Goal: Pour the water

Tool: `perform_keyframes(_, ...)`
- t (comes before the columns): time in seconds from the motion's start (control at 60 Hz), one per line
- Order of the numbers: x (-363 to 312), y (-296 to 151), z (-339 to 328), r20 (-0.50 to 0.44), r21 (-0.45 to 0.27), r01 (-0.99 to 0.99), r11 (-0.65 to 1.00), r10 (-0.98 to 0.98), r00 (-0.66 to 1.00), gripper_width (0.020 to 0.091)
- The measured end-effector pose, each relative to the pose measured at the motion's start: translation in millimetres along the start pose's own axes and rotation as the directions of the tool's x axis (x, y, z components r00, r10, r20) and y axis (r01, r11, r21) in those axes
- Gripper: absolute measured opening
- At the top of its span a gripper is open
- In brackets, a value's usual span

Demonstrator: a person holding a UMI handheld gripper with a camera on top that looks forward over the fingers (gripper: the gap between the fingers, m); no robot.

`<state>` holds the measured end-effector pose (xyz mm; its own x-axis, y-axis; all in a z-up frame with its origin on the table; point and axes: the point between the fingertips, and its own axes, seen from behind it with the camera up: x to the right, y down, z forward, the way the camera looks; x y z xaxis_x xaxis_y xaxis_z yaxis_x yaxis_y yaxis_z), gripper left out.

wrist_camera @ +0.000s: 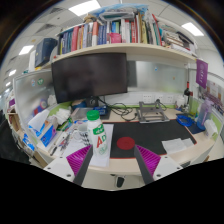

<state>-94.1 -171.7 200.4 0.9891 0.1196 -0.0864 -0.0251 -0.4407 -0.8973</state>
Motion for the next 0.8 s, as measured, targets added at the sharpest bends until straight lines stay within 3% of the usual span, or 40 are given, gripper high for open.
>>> perform_keyframes(0.05, -21, 52, 21, 0.028, 0.021, 0.006, 1.0, -0.006, 1.0, 0.0857)
perform_keyframes(0.083, -32, 57, 32, 0.038, 0.033, 0.006, 0.999, -0.007, 0.999, 0.0856)
perform_keyframes(0.183, -55, 54, 62, 0.045, 0.087, -0.001, 0.996, -0.003, 0.999, 0.0857)
perform_keyframes(0.433, -56, 35, 127, -0.043, 0.185, 0.064, 0.981, -0.057, 0.997, 0.0854)
perform_keyframes(0.6, -54, 35, 154, -0.063, 0.222, 0.079, 0.972, -0.067, 0.996, 0.0688)
perform_keyframes(0.683, -55, 38, 163, -0.065, 0.232, 0.092, 0.968, -0.079, 0.995, 0.0535)
perform_keyframes(0.8, -54, 33, 164, -0.086, 0.263, 0.118, 0.958, -0.099, 0.991, 0.0465)
